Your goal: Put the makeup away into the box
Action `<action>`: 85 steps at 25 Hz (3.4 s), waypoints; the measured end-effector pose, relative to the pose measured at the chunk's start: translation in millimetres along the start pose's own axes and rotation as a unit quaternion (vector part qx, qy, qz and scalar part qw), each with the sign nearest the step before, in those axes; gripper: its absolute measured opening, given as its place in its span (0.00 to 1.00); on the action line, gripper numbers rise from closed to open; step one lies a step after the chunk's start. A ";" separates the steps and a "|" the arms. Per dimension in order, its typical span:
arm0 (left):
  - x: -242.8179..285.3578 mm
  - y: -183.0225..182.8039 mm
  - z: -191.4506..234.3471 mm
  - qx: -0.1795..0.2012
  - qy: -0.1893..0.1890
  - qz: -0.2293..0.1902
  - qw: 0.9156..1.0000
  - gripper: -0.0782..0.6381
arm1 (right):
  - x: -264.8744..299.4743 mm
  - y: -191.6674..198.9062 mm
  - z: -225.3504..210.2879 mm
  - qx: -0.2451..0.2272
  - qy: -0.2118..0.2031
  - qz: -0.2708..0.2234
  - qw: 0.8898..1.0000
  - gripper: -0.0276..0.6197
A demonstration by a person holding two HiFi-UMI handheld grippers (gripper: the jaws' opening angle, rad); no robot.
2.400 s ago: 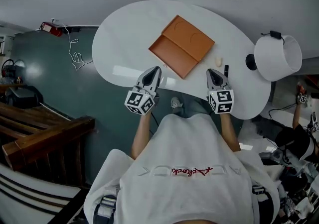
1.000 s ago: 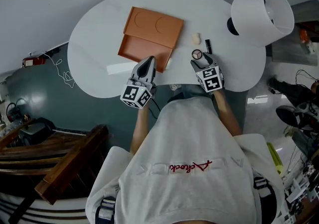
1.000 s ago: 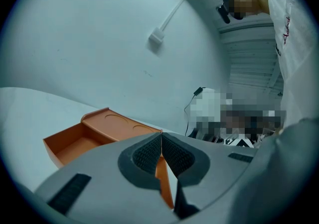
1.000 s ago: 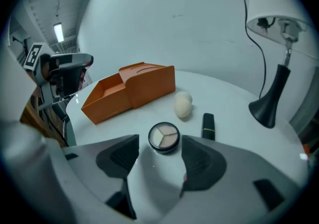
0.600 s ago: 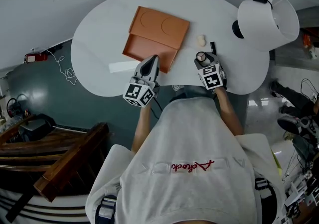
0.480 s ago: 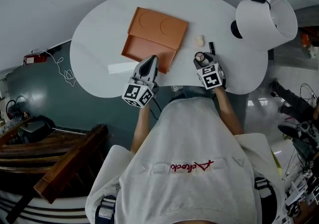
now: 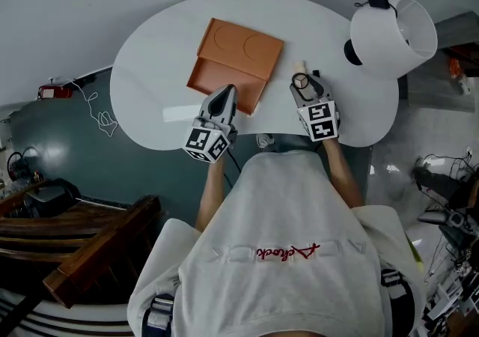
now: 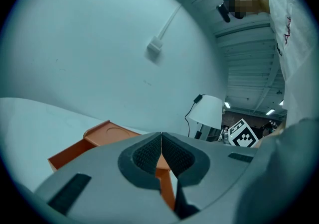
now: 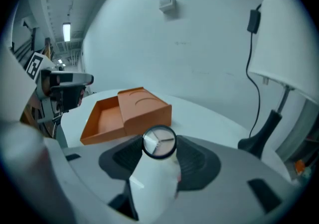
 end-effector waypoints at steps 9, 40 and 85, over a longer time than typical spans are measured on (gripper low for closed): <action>-12.2 -26.0 -12.0 0.024 -0.001 -0.040 0.999 0.12 | -32.4 -57.6 1.7 -0.028 0.011 -0.082 0.996 0.39; -206.4 -13.7 58.0 -0.019 -0.249 -0.114 0.962 0.12 | 69.5 -122.5 190.4 -0.166 -0.224 -0.063 0.958 0.39; -215.0 20.7 77.6 -0.077 -0.295 -0.083 0.949 0.12 | 175.4 -77.9 219.4 -0.164 -0.241 0.087 0.953 0.39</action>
Point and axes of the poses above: the fingertips, and each gripper's own axes: x forward along the fingers, z to its left, y out of its underside, the point moved 6 cm from there along -x, backward along the fingers
